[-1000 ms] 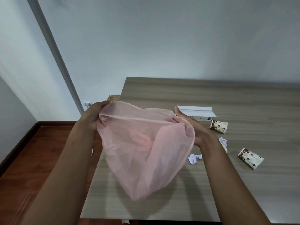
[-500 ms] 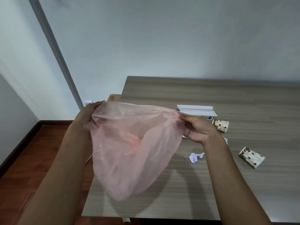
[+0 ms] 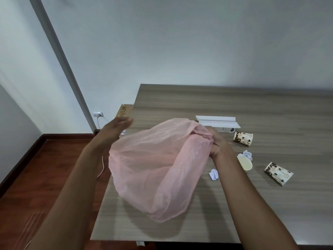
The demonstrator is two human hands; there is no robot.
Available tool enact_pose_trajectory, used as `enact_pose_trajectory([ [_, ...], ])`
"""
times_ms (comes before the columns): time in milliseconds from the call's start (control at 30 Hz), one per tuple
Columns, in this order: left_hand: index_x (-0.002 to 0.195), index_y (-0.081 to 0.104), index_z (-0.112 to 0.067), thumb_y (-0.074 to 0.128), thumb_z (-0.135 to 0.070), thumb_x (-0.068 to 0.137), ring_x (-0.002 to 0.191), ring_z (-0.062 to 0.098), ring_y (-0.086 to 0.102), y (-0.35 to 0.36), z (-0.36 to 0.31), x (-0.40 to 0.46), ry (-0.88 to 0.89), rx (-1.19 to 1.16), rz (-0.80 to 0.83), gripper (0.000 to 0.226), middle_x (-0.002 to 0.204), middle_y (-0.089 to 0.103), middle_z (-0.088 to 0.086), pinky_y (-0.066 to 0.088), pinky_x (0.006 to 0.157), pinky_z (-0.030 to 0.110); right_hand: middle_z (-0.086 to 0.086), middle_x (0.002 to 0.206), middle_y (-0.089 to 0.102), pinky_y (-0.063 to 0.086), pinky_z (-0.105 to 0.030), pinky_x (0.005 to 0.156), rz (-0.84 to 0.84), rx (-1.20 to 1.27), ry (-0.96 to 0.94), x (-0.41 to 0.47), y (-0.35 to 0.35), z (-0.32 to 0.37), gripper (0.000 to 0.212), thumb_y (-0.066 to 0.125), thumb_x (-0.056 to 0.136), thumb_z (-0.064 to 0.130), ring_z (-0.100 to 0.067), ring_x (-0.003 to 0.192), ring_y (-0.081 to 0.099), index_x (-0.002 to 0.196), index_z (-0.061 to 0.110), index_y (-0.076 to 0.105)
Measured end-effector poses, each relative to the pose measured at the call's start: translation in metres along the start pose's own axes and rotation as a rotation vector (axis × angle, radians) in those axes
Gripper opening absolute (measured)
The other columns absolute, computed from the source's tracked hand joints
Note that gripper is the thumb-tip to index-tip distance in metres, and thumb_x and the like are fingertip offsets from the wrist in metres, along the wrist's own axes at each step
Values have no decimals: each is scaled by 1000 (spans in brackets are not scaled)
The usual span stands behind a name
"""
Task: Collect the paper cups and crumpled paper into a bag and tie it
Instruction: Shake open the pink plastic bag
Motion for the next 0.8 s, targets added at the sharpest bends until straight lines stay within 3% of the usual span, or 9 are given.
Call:
enact_pose_trajectory([
  [100,118,65,-39,81,-57,64,116,-9,53,66,-42,-29,368,342,256,59,123,61,-24,38,100,15,-5,56,62,50,-18,51,-10,-62,16,13,3,-3,47,99,28,6,-14,48,60,64,2,69],
  [200,89,74,-22,85,-32,72,83,-3,65,97,-50,-28,531,522,164,22,87,71,-16,50,81,20,-3,45,57,44,-15,42,-160,-156,57,12,-12,-6,25,77,74,3,-12,37,56,54,2,61],
  [267,77,74,-18,76,-24,84,66,1,66,88,-49,-17,480,446,69,9,71,72,-11,51,68,21,-6,58,64,46,-20,59,-161,-163,95,7,-9,-4,28,89,59,20,-14,49,58,64,2,69],
  [333,78,75,-18,69,-22,90,64,5,68,69,-54,-10,372,326,-59,14,72,74,-6,50,62,16,-7,82,73,53,-29,72,-193,-416,45,0,-12,13,61,86,51,53,-17,68,67,91,9,73],
  [400,85,77,-15,66,-23,90,74,12,69,53,-63,-4,320,310,-165,15,80,75,1,53,71,22,-4,111,71,55,-34,86,-243,-828,-61,-10,-11,27,92,89,35,62,-15,89,70,115,22,67],
  [467,87,76,-6,62,-30,86,80,24,69,43,-72,-1,293,316,-221,28,83,74,10,54,78,36,7,121,62,51,-33,93,-316,-1324,-140,-16,-4,24,102,93,37,56,-14,105,64,128,28,57],
  [533,83,72,1,52,-35,74,74,32,65,31,-74,2,268,293,-285,41,81,70,20,54,74,44,4,119,60,49,-32,91,-479,-1626,-224,-12,-9,18,77,87,58,35,-20,111,59,126,22,54],
  [633,79,71,2,51,-25,77,73,31,63,1,-67,2,222,360,-387,34,78,69,22,52,68,37,-3,113,68,51,-31,88,-698,-1661,-309,-9,-31,21,40,65,72,13,-27,108,62,111,21,65],
  [800,84,75,-13,55,-21,82,83,36,67,-66,-38,0,62,301,-558,21,85,71,13,58,78,40,-10,104,72,50,-31,81,-950,-1528,-421,-29,-61,53,29,55,78,2,-32,99,64,95,16,74],
])
Point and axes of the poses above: each hand's wrist, its own x-axis towards the middle knuckle, its own y-axis out of the palm, z = x × y, the point moved 8 cm from there along x, towards the middle knuckle
